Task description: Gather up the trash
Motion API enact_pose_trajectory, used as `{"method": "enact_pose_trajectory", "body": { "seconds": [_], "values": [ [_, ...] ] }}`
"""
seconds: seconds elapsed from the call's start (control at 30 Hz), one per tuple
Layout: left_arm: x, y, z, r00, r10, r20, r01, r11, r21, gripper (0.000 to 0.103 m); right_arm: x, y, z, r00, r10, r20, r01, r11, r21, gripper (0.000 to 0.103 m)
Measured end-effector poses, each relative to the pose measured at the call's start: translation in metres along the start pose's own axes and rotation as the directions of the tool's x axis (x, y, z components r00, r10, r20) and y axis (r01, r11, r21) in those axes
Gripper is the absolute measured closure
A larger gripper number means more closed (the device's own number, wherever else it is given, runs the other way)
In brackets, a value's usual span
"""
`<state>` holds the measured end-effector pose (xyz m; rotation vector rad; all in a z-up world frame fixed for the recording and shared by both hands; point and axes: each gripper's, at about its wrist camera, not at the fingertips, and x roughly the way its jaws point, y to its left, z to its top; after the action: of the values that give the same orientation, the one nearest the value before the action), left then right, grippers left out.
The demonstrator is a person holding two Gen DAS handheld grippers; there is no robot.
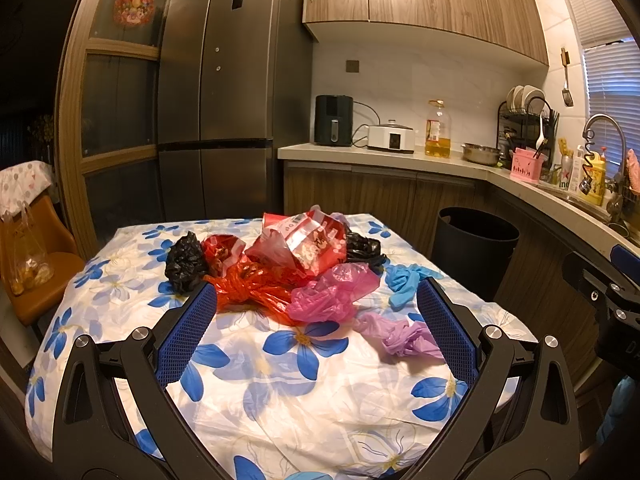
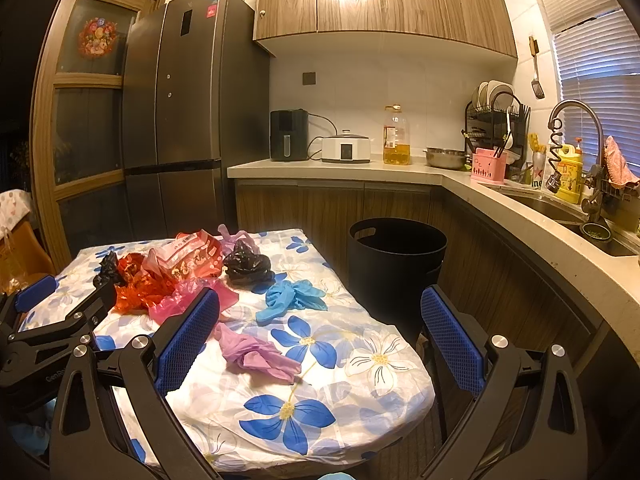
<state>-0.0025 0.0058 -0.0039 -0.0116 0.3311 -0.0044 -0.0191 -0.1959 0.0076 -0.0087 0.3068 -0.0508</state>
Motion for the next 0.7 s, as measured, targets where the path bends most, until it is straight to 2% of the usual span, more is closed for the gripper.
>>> {"method": "enact_pose_trajectory", "body": {
  "seconds": [0.5,0.7],
  "values": [
    [0.003,-0.003,-0.004,1.000,0.004,-0.003,-0.004,1.000,-0.004,0.005,0.014,-0.006,-0.001,1.000,0.009,-0.028,-0.008,1.000,0.012,0.005],
    [0.021,-0.001,-0.016,1.000,0.027,-0.012,-0.027,0.999,-0.018,0.005,0.034,-0.008,-0.013,0.999,0.041,-0.021,-0.041,0.999,0.015,0.005]
  ]
}}
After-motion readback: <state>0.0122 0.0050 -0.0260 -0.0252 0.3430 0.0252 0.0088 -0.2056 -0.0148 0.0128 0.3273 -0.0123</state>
